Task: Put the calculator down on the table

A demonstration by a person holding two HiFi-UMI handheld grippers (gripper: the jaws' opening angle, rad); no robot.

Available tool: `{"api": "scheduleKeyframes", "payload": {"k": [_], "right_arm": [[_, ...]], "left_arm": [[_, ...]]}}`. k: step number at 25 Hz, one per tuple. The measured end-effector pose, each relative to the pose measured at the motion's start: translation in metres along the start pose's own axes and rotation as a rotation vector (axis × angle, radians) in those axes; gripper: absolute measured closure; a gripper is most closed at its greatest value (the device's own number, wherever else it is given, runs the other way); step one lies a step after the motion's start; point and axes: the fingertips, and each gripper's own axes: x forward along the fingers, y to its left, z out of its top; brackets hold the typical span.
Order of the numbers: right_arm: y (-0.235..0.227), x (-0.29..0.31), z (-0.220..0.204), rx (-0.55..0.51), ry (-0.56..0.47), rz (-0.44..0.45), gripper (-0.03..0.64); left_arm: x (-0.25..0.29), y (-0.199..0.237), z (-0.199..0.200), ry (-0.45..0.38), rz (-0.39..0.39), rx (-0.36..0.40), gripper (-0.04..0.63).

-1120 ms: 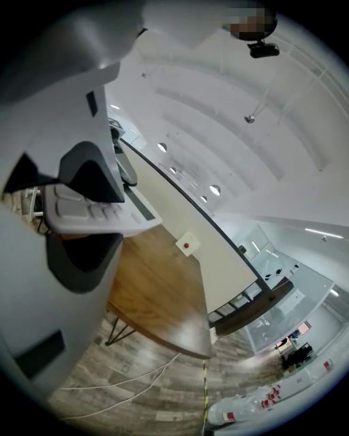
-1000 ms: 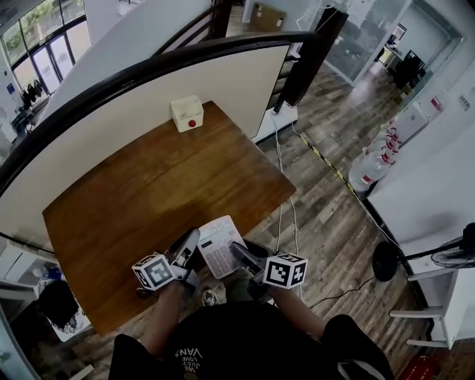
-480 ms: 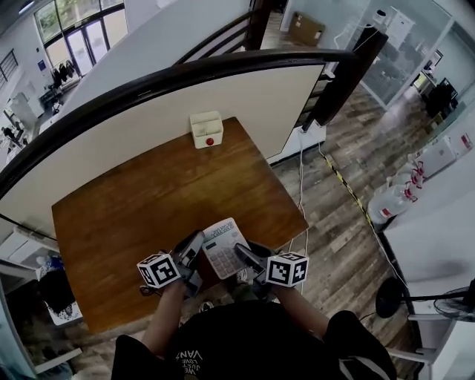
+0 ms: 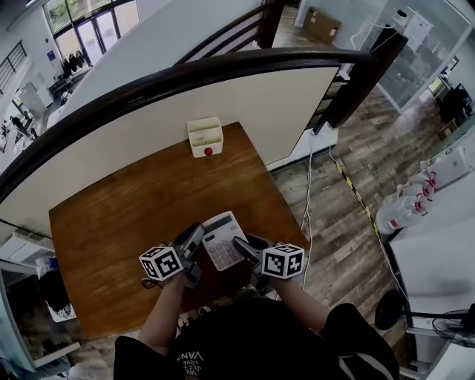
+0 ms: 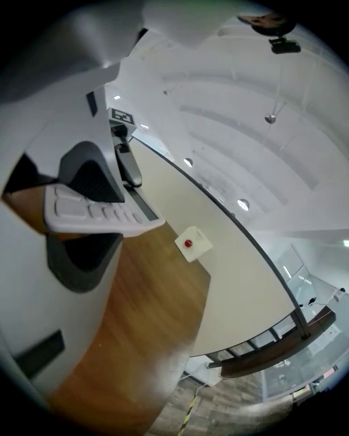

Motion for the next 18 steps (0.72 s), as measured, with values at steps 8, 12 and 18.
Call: {"api": "scheduleKeyframes", "payload": {"k": [8, 12, 18], "right_arm": [[-0.047, 0.033, 0.028, -0.022, 0.052, -0.007, 0.469], [-0.066, 0.048, 0.038, -0.033, 0.068, -0.013, 0.469], [-0.084, 0.07, 0.043, -0.073, 0.096, -0.037, 0.469]], "left_arm": [[0.052, 0.032, 0.011, 0.03, 0.071, 0.06, 0.535], [0.071, 0.047, 0.016, 0.052, 0.11, 0.104, 0.532], [0.089, 0.07, 0.02, 0.094, 0.162, 0.16, 0.528]]}}
